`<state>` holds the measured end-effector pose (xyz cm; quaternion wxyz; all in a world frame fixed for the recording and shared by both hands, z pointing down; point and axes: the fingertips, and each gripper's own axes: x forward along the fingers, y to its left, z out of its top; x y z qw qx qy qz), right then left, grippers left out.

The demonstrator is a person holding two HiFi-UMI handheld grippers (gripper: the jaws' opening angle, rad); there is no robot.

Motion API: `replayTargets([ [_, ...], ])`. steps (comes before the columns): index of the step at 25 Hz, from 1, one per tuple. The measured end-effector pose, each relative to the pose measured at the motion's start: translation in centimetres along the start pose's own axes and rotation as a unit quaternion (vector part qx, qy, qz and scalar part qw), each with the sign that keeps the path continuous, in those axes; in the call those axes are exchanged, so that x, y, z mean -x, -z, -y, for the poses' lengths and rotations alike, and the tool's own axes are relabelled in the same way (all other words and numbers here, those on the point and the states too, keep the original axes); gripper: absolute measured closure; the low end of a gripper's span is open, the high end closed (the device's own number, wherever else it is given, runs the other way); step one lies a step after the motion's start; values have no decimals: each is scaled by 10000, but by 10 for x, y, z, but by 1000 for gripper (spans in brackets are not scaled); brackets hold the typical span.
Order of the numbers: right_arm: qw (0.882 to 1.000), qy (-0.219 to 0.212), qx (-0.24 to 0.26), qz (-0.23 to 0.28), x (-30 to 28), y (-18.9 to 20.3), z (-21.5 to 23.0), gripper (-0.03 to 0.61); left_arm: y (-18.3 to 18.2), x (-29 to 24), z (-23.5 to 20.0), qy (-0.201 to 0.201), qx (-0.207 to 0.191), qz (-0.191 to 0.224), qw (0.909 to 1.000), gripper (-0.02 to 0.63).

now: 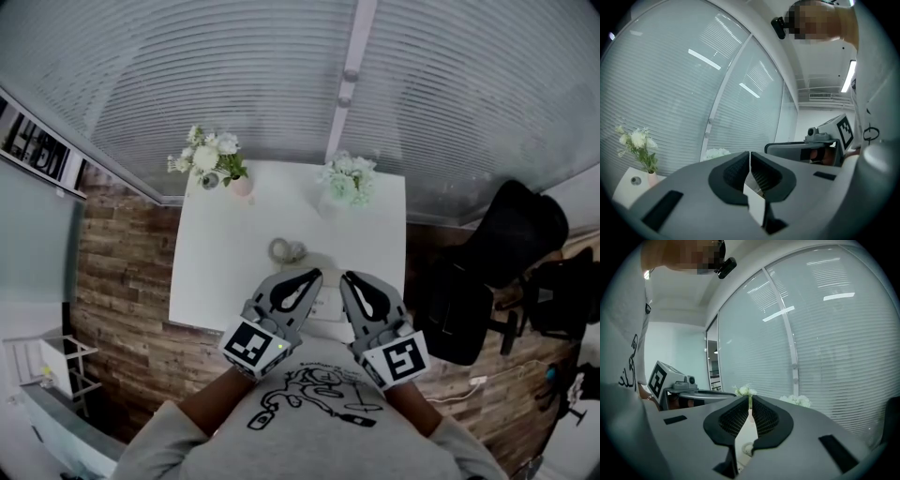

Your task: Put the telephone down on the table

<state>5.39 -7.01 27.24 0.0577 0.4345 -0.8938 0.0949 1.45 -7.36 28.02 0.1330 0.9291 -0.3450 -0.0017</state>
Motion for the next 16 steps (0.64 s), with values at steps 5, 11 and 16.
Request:
replayTargets([
  [5,10000,-1,-60,4,2,-4,0,531,-9,0,4,-3,22,-10,10000,600],
  [11,10000,7,-57,-9,3,-6,0,531,-13,3,3,-26,-3,56,10000,600],
  [16,10000,18,-42,11,4,-9,-1,531,-15,5,2,-72,49,46,10000,600],
])
